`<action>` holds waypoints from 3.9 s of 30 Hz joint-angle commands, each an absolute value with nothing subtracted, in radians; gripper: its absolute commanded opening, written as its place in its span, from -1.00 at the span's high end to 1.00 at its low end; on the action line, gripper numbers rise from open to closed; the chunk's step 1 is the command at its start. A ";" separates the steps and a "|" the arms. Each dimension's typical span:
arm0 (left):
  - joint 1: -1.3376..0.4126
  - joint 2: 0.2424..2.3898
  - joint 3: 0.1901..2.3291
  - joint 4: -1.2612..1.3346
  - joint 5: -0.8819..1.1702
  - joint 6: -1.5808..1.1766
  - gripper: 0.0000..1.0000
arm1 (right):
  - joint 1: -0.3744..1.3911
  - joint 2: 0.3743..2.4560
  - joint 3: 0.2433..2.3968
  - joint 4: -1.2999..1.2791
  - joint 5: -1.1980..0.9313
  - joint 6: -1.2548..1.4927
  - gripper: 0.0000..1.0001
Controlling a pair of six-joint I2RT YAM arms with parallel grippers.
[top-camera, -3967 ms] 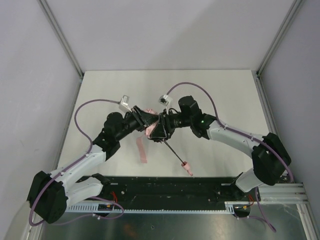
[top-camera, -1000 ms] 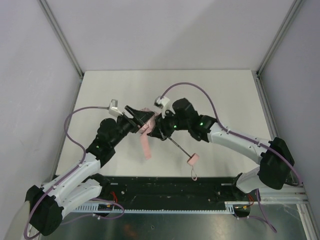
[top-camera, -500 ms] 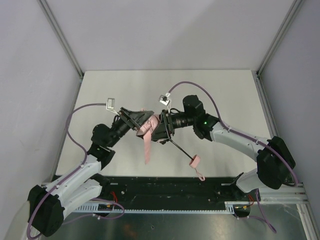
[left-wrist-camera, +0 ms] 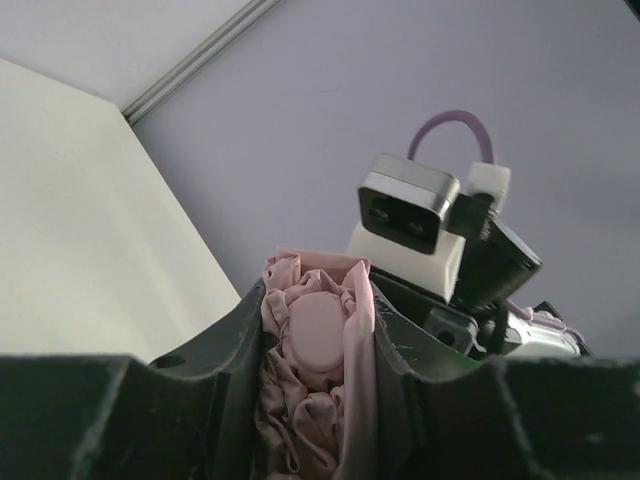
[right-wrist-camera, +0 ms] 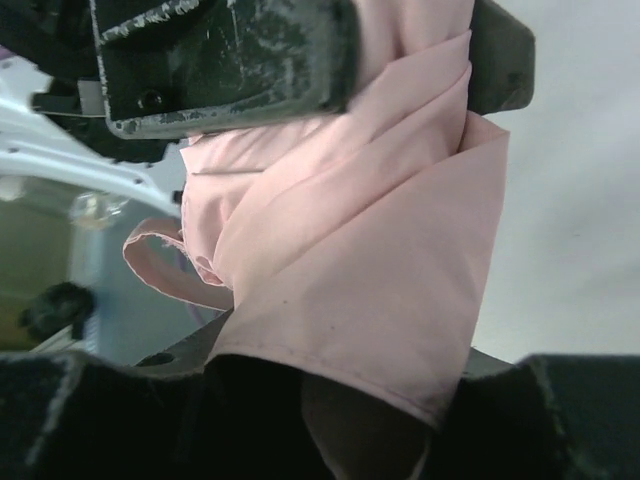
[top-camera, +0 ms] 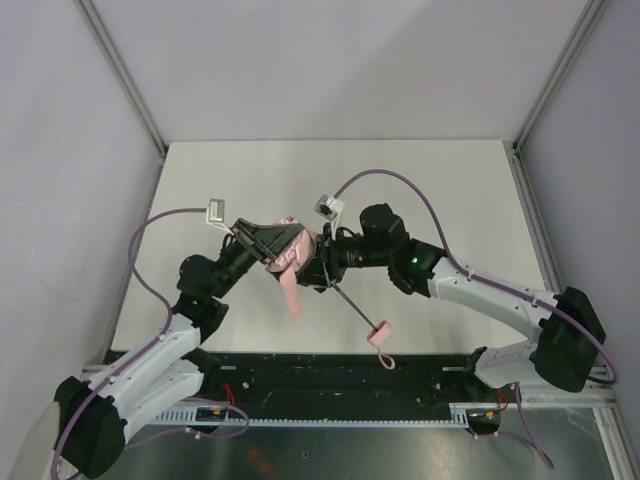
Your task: Put away the umbrella
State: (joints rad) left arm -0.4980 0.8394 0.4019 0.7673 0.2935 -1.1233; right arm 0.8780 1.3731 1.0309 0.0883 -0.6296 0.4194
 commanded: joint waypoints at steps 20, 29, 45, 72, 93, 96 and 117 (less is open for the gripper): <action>-0.611 0.803 0.481 0.362 -0.083 -1.107 1.00 | 1.263 1.441 1.239 -0.012 0.452 -0.077 0.70; -0.584 0.812 0.489 0.370 0.060 -1.047 -0.07 | 1.076 1.380 1.239 -0.153 -0.194 0.009 1.00; -0.476 0.884 0.395 0.972 0.503 -1.143 -0.57 | 0.848 1.365 1.176 -0.070 -0.900 0.172 1.00; -0.515 0.878 0.342 0.799 0.145 -1.171 1.00 | 1.139 1.417 1.172 -0.031 0.266 0.017 0.71; -0.350 0.892 0.348 0.712 0.551 -1.138 -0.99 | 0.902 1.361 1.079 -0.109 -0.347 -0.136 1.00; -0.307 0.853 0.333 0.663 0.609 -1.117 -0.99 | 0.903 1.368 1.078 -0.123 -0.315 -0.174 1.00; -0.426 0.718 0.326 0.497 0.376 -1.154 -0.99 | 0.964 1.403 1.088 -0.062 -0.137 -0.082 1.00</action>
State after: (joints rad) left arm -0.3771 0.7197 0.2935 0.4801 0.4477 -1.1267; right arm 0.9543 1.3998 1.0641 -0.1703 -0.1959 -0.1169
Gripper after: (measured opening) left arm 0.994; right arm 0.394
